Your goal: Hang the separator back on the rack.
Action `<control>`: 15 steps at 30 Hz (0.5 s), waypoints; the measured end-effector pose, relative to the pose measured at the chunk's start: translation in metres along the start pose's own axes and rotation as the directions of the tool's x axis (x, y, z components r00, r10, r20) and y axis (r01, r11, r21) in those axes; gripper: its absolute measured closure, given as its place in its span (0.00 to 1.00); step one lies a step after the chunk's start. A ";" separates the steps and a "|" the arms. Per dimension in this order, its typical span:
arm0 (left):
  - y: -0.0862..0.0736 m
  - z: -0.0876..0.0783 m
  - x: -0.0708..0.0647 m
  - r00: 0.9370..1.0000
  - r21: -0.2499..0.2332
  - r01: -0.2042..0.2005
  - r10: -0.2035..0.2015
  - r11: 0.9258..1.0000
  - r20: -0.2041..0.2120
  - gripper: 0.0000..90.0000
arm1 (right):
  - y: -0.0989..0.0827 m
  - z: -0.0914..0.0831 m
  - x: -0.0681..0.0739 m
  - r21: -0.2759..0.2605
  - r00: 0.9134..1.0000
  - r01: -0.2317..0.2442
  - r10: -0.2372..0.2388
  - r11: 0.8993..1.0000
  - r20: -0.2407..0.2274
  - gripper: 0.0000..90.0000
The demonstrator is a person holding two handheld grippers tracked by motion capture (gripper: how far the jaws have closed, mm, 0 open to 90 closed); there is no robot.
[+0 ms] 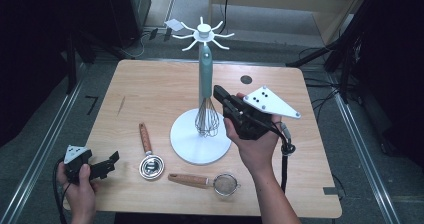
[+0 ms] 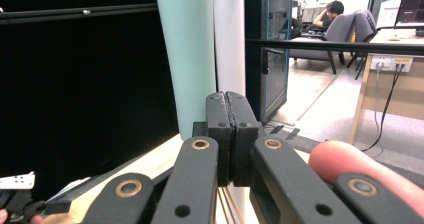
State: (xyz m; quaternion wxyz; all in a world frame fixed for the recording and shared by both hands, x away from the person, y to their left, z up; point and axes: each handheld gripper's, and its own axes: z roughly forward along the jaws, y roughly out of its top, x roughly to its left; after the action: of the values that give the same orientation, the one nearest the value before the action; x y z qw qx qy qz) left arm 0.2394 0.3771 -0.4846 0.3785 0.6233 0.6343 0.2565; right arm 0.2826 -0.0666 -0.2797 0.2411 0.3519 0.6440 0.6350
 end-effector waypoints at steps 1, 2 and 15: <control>0.000 0.000 0.000 1.000 0.000 0.000 0.000 1.000 0.000 0.00 | 0.000 0.001 0.000 0.002 1.000 -0.003 0.003 1.000 0.007 1.00; 0.000 0.000 0.000 1.000 0.000 0.001 -0.001 1.000 0.000 0.00 | 0.001 0.003 -0.001 -0.004 1.000 0.003 -0.003 1.000 0.009 1.00; 0.000 0.000 0.000 1.000 0.001 0.001 -0.001 1.000 0.000 0.00 | 0.013 0.012 0.007 -0.052 1.000 -0.007 0.006 0.999 -0.017 1.00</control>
State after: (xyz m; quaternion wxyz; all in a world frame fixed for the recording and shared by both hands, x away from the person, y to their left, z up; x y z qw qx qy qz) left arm 0.2395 0.3771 -0.4845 0.3783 0.6231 0.6349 0.2560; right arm 0.2890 -0.0544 -0.2670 0.2427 0.3422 0.6283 0.6551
